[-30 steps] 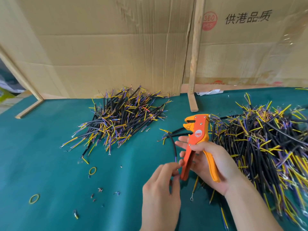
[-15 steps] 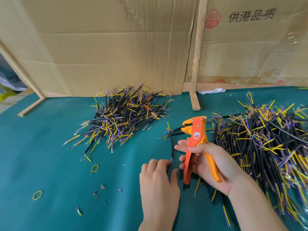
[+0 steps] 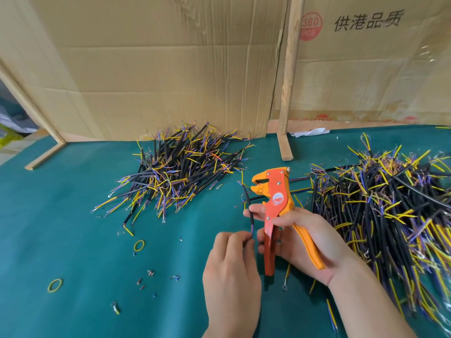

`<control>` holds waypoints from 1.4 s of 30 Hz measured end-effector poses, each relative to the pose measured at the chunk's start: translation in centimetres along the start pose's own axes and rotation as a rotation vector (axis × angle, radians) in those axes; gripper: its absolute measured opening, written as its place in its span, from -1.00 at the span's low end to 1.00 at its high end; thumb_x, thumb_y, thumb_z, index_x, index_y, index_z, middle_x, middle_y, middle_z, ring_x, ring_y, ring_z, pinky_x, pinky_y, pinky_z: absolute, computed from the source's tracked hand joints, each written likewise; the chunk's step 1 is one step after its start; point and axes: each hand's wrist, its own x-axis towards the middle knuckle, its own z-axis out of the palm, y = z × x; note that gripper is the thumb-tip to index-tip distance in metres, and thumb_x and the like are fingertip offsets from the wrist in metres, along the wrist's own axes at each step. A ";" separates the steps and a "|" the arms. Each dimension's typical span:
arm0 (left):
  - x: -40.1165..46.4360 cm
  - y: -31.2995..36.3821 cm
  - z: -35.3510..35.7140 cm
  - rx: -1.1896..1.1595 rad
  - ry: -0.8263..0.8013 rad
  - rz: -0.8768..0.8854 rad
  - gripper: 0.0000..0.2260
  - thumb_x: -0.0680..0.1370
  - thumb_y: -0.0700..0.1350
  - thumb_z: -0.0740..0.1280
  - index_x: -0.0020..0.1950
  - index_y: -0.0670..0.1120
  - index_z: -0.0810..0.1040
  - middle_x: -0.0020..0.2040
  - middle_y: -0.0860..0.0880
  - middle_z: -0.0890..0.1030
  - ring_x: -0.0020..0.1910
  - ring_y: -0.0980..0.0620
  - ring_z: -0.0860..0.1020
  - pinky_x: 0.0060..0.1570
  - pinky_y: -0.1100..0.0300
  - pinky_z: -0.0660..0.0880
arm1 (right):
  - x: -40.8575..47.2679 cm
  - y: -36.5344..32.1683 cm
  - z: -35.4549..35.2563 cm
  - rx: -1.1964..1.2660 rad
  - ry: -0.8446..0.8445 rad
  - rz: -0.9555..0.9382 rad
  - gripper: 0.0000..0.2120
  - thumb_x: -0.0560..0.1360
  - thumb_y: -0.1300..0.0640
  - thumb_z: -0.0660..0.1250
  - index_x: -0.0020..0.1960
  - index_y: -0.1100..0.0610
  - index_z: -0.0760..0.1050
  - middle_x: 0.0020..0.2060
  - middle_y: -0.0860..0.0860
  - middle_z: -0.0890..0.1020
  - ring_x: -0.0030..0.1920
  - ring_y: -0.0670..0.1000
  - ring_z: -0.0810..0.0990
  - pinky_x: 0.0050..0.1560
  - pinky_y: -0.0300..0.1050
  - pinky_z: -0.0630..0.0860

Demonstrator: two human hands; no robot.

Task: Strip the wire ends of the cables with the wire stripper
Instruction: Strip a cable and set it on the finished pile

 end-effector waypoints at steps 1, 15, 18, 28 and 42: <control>0.0 0.0 0.0 -0.028 0.016 0.052 -0.95 0.53 -0.17 0.40 -0.05 -0.06 0.65 -0.13 0.07 0.58 -0.24 0.07 0.58 -0.26 0.22 0.47 | -0.1 0.0 -0.1 0.015 -0.036 0.001 -0.51 0.36 0.25 0.38 0.28 0.34 0.59 0.30 0.31 0.58 -0.18 0.15 0.59 -0.11 0.10 0.60; 1.6 0.2 -0.8 -0.198 -0.040 0.392 -0.68 0.60 -0.18 0.23 0.30 -0.01 0.62 0.17 0.12 0.58 -0.05 0.01 0.61 -0.09 0.08 0.56 | -0.7 -1.6 -0.1 0.349 -0.531 0.000 -0.37 0.58 0.18 0.02 0.53 0.46 -0.07 0.24 0.34 0.58 0.03 0.15 0.58 0.15 0.04 0.51; 3.1 0.8 -0.8 -0.208 0.016 0.409 -0.81 0.61 -0.13 0.31 0.16 0.03 0.66 0.11 0.08 0.58 -0.07 0.00 0.59 -0.12 0.07 0.55 | -0.9 -1.8 -0.8 0.345 -0.500 -0.008 -0.34 0.54 0.17 0.14 0.53 0.47 0.09 0.28 0.33 0.55 -0.05 0.14 0.59 0.05 0.04 0.55; 6.5 2.7 1.8 -0.424 0.150 -0.117 -0.92 0.57 -0.09 0.34 -0.06 0.08 0.61 -0.22 0.11 0.64 -0.21 0.12 0.61 -0.13 0.08 0.53 | -0.2 -0.9 -1.6 0.173 -0.090 -0.067 -0.24 0.16 0.14 0.55 0.33 0.38 0.53 0.00 0.27 0.65 -0.26 0.09 0.57 -0.19 0.03 0.61; 8.2 0.4 2.0 -0.676 0.153 -0.292 -0.84 0.56 -0.23 0.40 -0.12 0.02 0.65 -0.26 0.04 0.68 -0.34 0.09 0.59 -0.25 0.31 0.49 | -0.9 -1.4 -1.5 0.197 -0.067 -0.123 -0.28 0.23 0.20 0.55 0.36 0.34 0.52 0.05 0.29 0.65 -0.16 0.15 0.63 -0.07 0.09 0.63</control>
